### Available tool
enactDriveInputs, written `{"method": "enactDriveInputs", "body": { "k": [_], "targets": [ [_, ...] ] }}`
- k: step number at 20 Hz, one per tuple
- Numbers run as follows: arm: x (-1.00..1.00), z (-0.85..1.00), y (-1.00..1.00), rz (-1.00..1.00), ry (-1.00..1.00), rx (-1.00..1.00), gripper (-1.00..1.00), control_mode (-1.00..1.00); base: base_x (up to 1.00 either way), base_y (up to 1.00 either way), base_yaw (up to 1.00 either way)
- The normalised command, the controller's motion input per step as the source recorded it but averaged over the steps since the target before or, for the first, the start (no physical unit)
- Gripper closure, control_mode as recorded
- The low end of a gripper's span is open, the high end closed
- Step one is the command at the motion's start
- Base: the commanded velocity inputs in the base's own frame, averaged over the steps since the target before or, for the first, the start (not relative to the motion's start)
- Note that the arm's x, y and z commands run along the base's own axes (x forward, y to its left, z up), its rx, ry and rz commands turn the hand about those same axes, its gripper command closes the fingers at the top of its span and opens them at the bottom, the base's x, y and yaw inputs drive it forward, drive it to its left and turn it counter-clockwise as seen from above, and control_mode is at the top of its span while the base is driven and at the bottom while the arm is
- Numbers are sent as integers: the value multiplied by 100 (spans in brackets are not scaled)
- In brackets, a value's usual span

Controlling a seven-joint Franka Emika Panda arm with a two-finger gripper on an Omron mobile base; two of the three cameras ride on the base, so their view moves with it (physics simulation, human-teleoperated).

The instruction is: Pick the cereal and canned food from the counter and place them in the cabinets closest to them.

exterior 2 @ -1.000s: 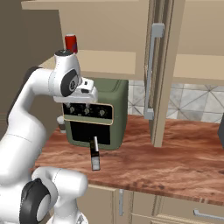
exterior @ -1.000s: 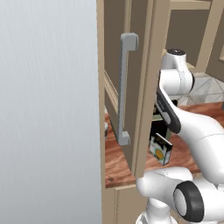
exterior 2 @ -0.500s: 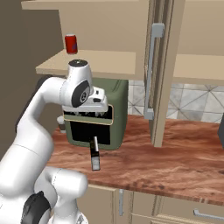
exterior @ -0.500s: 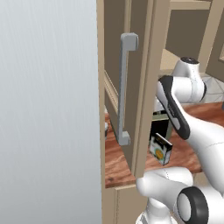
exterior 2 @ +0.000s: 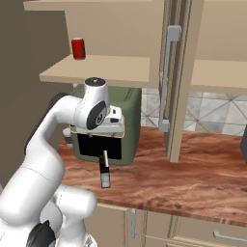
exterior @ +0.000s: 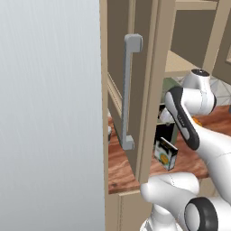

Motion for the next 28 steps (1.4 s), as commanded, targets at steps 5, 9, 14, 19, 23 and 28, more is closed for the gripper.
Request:
{"method": "enactDriveInputs", "body": {
  "k": [5,9,14,19,23,28],
  "targets": [
    [2,-35,-3,1,0,0,-100,-100,0,0,0],
    [9,-34,0,1,1,0,-100,-100,0,0,0],
    [11,-34,0,0,0,0,-100,-100,0,0,0],
    [10,-36,0,0,1,0,-100,-100,0,0,0],
    [4,-36,0,0,0,0,-100,-100,0,0,0],
    [4,-37,0,0,0,0,-100,-100,0,0,0]
  ]
}}
